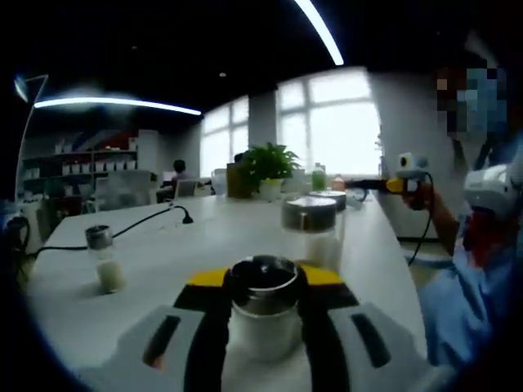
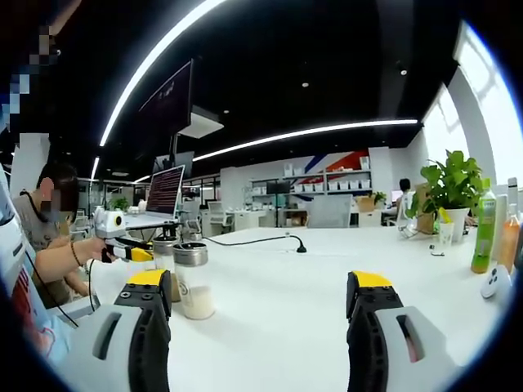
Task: Rotate the seasoning bottle until the label or dispensing opening points toward the visible target arrow and the bottle remains upright within the marked orientation range
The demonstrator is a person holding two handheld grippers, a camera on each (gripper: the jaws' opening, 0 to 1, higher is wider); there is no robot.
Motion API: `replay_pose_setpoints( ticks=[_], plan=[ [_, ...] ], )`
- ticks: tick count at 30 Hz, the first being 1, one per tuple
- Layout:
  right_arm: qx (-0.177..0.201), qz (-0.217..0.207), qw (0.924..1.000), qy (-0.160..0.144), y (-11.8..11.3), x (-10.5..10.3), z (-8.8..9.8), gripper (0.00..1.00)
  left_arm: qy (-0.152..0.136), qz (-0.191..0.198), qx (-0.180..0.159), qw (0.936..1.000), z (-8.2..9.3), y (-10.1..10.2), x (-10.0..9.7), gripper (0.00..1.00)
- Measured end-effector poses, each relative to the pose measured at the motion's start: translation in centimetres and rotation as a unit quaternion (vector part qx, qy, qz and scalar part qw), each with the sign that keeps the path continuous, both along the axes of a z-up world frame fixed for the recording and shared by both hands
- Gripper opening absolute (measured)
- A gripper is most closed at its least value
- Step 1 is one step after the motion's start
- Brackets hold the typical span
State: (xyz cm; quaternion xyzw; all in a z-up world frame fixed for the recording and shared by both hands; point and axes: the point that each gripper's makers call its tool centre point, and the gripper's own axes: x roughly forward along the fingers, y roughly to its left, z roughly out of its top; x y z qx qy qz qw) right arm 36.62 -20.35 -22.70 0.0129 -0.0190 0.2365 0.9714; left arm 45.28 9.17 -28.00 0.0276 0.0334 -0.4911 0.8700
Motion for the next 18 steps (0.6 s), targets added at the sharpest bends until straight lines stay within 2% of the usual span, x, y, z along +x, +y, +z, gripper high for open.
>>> replay_pose_setpoints(
  ticks=[18],
  plan=[
    [0.0, 0.003, 1.0, 0.005, -0.03, -0.01, -0.22, 0.91, -0.007, -0.047, -0.012, 0.9988, 0.0, -0.27, -0.22, 0.34]
  ],
)
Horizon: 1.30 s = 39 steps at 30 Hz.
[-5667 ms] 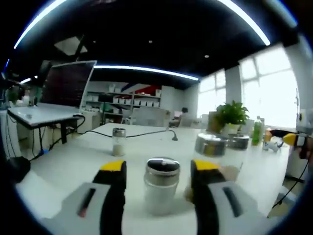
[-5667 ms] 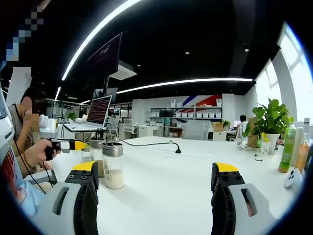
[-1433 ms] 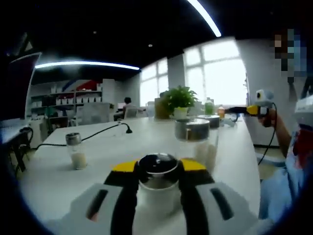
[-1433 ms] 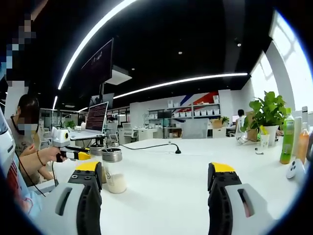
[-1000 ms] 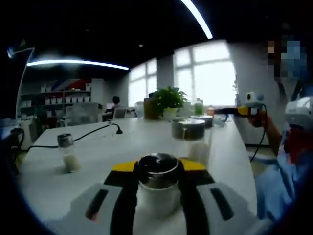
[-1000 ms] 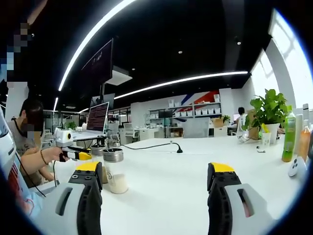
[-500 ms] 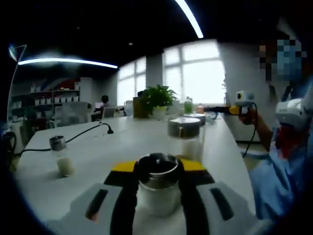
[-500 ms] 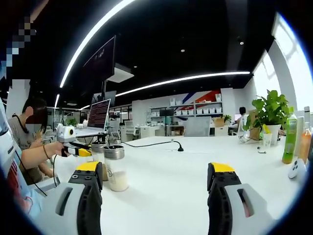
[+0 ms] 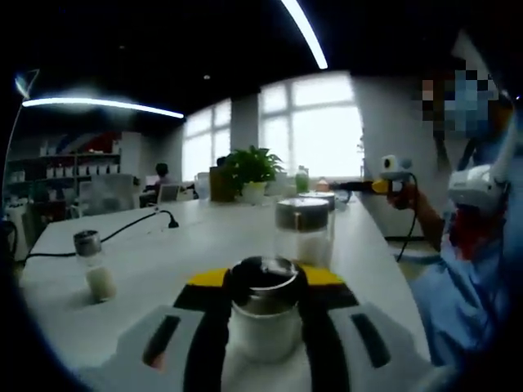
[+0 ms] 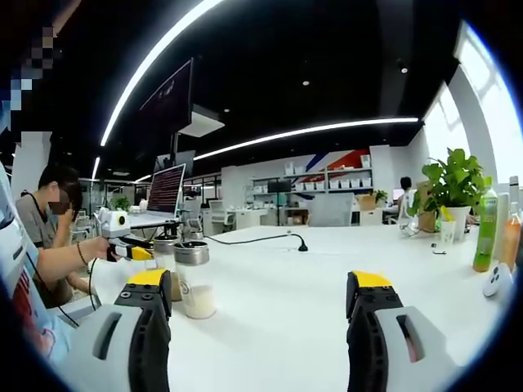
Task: Rotate the seasoning bottle until the label or dispensing opening points toward the visible target arrow and the bottle remains upright within the marked orientation range
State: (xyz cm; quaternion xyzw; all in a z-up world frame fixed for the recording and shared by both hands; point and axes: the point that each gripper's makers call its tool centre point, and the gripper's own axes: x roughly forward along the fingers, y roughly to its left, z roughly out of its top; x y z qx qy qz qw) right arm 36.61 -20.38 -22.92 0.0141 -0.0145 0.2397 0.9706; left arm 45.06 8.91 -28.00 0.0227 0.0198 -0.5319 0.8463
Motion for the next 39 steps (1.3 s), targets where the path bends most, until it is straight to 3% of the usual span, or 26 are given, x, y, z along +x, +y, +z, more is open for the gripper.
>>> replay_pose_setpoints(
  ticks=[12, 17, 25, 27, 29, 31, 35, 39],
  plan=[
    [-0.002, -0.003, 1.0, 0.004, -0.2, -0.1, -0.2, 0.91, -0.007, 0.001, 0.0, 1.0, 0.0, -0.1, -0.3, 0.34],
    [-0.002, -0.001, 1.0, 0.005, -0.2, 0.0, -0.4, 0.91, -0.007, 0.015, 0.004, 0.9998, -0.2, 0.3, 0.0, 0.51],
    [-0.008, 0.001, 0.9999, 0.009, 0.0, 0.0, -0.6, 0.91, -0.015, 0.037, -0.001, 0.9992, -0.1, 1.0, -0.6, 0.52],
    [-0.009, 0.0, 0.9999, 0.008, -0.1, 0.0, -0.6, 0.91, -0.018, 0.048, 0.002, 0.9987, -0.3, 1.2, -0.7, 0.54],
    [-0.012, -0.001, 0.9999, 0.008, -0.2, 0.0, -0.5, 0.91, -0.03, 0.074, 0.03, 0.9964, -1.0, 1.7, -0.3, 0.54],
    [-0.017, -0.005, 0.9998, 0.007, -0.5, 0.0, -0.5, 0.91, -0.017, 0.073, 0.007, 0.9972, -0.7, 1.4, -0.8, 0.55],
    [-0.026, -0.014, 0.9995, 0.007, -1.0, 0.2, -0.6, 0.91, -0.024, 0.103, 0.026, 0.9941, -0.9, 1.5, -0.9, 0.56],
    [-0.024, -0.011, 0.9996, 0.009, -0.8, 0.3, -0.7, 0.91, -0.018, 0.13, 0.011, 0.9913, -0.5, 1.4, -1.0, 0.61]
  ],
)
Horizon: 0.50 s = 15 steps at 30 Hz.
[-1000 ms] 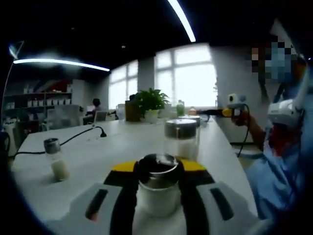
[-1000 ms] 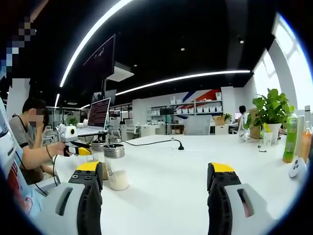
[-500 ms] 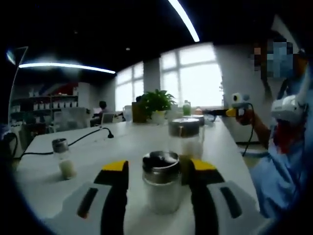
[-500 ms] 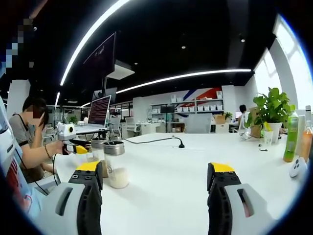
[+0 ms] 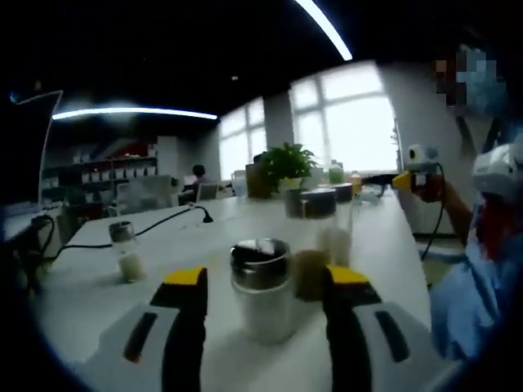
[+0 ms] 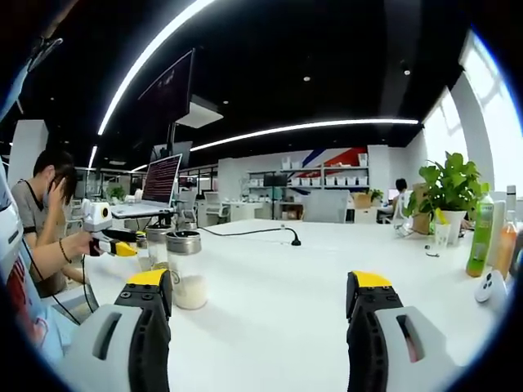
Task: Rotate the seasoning bottle until the label or dispensing opening points toward the visible target arrow and the bottle remains upright within the marked orientation range
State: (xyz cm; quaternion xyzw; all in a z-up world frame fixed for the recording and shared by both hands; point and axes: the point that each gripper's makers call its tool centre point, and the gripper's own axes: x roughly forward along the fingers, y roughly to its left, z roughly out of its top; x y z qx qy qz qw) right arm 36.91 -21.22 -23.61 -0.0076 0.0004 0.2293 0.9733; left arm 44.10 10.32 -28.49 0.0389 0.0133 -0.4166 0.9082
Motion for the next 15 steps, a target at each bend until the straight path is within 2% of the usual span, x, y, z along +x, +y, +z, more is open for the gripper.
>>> replay_pose_setpoints(
  ticks=[5, 9, 11, 13, 15],
  plan=[
    [-0.005, 0.005, 1.0, 0.0, 0.3, -0.2, 0.0, 0.91, -0.009, 0.025, -0.022, 0.9994, 0.9, -0.3, -0.7, 0.61],
    [-0.005, 0.002, 1.0, -0.001, 0.1, -0.2, 0.1, 0.91, -0.011, 0.057, -0.024, 0.998, 1.1, -0.1, -0.9, 0.63],
    [-0.005, 0.001, 1.0, 0.0, 0.1, -0.2, 0.1, 0.91, -0.023, 0.059, -0.045, 0.997, 1.9, -0.2, -1.4, 0.63],
    [-0.004, 0.002, 1.0, 0.0, 0.1, -0.2, 0.0, 0.91, -0.022, 0.071, -0.038, 0.9965, 1.7, -0.4, -1.5, 0.63],
    [-0.002, 0.004, 1.0, 0.002, 0.2, -0.2, 0.0, 0.91, -0.024, 0.094, -0.014, 0.9952, 1.1, -0.2, -1.6, 0.63]
  ],
)
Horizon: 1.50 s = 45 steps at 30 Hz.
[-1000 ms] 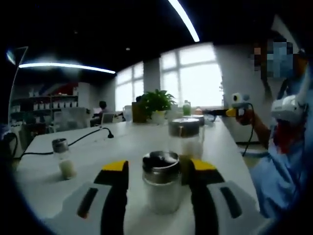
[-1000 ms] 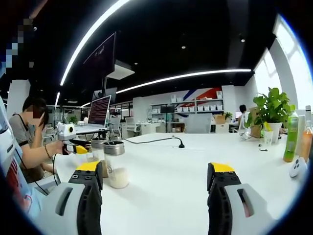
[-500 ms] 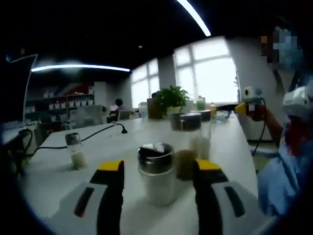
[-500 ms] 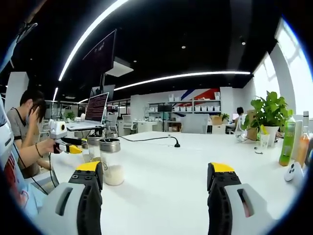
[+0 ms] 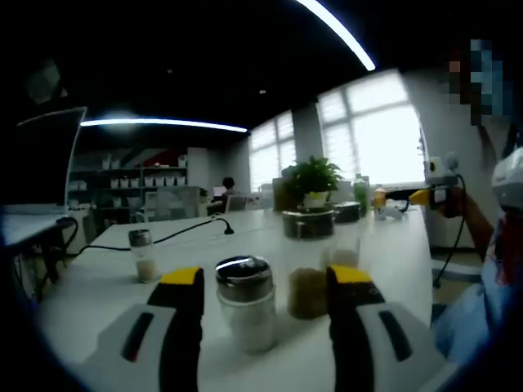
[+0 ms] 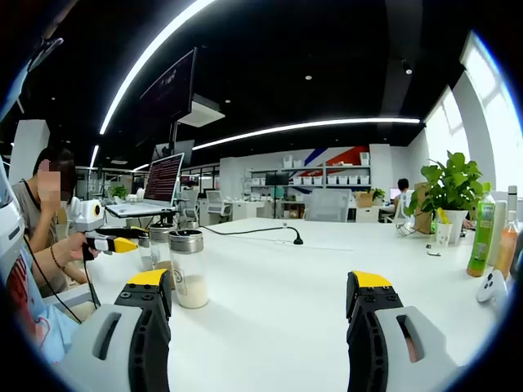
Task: Rotate the seasoning bottle until the label or dispensing opening points toward the visible target arrow and the bottle remains upright within the marked orientation range
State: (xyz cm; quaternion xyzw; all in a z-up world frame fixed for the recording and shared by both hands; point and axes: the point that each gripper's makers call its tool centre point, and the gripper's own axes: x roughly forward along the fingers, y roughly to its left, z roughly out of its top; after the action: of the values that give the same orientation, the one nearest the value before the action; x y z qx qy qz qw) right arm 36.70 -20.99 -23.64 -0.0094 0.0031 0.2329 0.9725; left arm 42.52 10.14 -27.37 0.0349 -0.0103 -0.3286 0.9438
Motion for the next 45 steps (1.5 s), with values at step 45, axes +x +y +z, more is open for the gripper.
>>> replay_pose_setpoints(
  ticks=[45],
  plan=[
    [0.025, 0.009, 0.9996, 0.0, -0.5, 0.1, 0.6, 0.9, 0.0, 0.252, -0.08, 0.9644, 0.8, 0.6, 3.6, 0.44]
  ],
)
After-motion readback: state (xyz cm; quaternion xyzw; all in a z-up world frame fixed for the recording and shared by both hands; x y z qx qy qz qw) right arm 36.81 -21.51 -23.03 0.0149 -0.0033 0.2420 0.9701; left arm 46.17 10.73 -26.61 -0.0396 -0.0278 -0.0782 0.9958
